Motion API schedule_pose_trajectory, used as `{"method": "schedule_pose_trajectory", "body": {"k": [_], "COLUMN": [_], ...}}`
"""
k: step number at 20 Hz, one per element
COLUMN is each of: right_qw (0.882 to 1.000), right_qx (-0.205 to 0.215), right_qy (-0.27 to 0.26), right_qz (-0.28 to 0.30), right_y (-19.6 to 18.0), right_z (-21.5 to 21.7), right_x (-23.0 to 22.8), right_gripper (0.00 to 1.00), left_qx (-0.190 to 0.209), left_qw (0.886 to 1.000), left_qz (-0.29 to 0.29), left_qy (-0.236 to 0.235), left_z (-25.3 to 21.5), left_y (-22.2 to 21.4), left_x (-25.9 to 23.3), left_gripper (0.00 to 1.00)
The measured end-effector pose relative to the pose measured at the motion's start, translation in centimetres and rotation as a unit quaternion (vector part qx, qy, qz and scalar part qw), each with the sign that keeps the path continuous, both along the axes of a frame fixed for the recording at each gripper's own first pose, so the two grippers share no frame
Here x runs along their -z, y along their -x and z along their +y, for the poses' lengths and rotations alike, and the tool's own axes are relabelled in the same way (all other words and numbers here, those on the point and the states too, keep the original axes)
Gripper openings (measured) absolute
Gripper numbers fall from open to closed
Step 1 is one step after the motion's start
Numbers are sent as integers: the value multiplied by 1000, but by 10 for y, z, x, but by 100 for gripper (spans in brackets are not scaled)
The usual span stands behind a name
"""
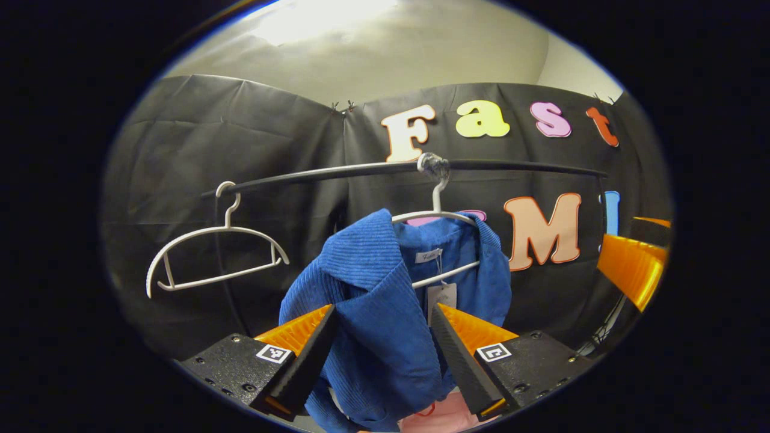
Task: Grasp the clothes on the hanger with both hands and then place them into the laundry hamper below.
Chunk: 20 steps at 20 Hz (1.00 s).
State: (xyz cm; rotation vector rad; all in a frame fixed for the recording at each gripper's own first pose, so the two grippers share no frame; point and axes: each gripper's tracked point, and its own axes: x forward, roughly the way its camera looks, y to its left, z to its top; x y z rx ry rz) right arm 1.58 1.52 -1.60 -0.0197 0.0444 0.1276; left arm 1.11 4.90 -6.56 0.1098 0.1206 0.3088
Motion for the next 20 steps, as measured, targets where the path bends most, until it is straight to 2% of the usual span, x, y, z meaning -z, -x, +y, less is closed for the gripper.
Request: {"method": "schedule_pose_trajectory", "body": {"k": [6, 9, 13, 17, 20], "right_qw": [1000, 999, 998, 995, 994], "right_qx": [-26, -45, -70, -95, -111], "right_qy": [3, 7, -1, -8, -8], "right_qz": [7, 7, 8, 17, 22], "right_y": [-22, -34, -48, -64, -75], "right_z": [-3, 0, 9, 24, 34], "right_x": [8, 14, 22, 34, 44], "right_gripper": [94, 96, 96, 96, 96], "left_qx": [-41, -52, -47, -43, -44], "left_qw": [999, 999, 999, 999, 999], "left_qz": [0, 0, -2, 1, 4], "left_qy": [-10, -7, -4, 10, 3], "left_z": [10, 14, 21, 26, 29], "left_y": [-13, -20, -26, -29, -29], "left_x": [10, 15, 17, 22, 22], "left_gripper": [94, 84, 65, 36, 14]}}
